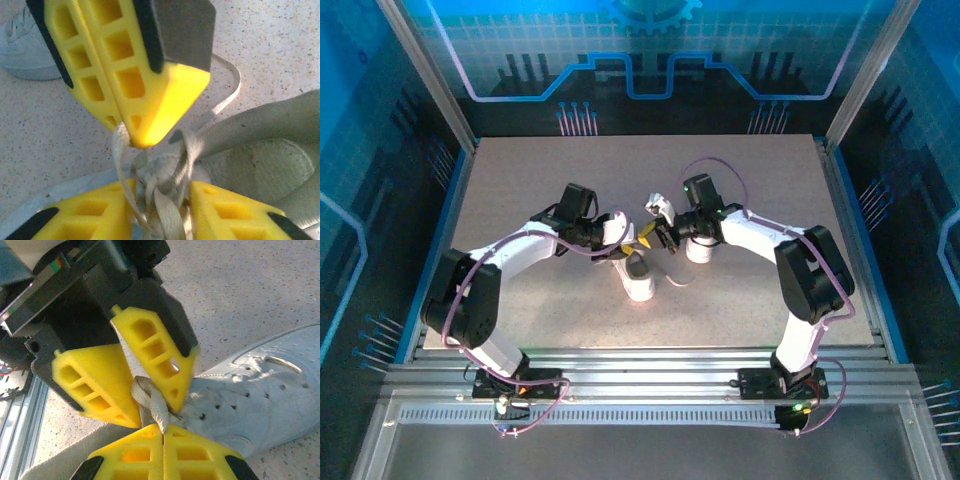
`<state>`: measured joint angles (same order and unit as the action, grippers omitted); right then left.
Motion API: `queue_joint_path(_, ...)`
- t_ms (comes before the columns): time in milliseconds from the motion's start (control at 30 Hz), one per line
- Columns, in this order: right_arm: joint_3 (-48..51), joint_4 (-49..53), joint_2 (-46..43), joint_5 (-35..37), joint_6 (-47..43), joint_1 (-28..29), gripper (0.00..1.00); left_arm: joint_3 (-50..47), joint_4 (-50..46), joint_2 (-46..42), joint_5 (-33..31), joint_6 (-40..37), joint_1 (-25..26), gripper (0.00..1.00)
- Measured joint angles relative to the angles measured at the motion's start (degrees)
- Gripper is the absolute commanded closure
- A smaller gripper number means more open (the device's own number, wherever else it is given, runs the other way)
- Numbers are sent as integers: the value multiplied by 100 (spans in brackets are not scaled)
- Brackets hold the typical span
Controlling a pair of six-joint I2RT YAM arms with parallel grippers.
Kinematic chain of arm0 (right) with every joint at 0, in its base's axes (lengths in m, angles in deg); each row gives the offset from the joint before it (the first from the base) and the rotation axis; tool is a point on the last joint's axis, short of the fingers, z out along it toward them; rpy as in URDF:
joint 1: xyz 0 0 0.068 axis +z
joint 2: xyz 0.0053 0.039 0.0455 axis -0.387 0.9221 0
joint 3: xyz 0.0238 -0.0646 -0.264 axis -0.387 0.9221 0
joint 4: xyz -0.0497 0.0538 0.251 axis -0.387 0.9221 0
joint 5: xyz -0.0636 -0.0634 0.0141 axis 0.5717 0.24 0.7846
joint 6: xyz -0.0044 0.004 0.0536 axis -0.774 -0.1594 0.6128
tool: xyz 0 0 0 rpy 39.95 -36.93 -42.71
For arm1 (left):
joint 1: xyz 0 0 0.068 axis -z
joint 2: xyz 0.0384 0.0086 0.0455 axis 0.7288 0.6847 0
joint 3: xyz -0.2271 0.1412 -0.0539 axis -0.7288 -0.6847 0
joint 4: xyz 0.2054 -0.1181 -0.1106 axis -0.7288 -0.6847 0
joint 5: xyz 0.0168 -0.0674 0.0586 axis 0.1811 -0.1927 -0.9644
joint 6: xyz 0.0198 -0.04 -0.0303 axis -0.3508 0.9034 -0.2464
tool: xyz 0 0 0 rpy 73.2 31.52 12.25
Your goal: Tie the shoes
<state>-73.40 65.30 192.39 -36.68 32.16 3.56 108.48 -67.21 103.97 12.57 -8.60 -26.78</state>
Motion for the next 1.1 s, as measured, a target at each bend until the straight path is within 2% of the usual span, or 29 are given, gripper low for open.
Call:
queue_joint_path(333, 0, 63, 2, -28, -22, -125, 100, -485, 673, -634, -186, 188, -35, 56)
queue_joint_path(500, -2, 90, 2, -90, -22, -127, 100, -643, 796, -964, -509, 20, 153, 63)
queue_joint_path(733, -4, 94, 4, -151, -22, -127, 100, -640, 728, -879, -1032, -422, 573, 64)
queue_joint_path(1033, -72, 133, 79, -177, -22, -127, 100, -525, 476, -577, -1497, -894, 745, 65)
queue_joint_path(1100, -107, 142, 107, -175, -22, -127, 100, -501, 446, -575, -1617, -994, 793, 68)
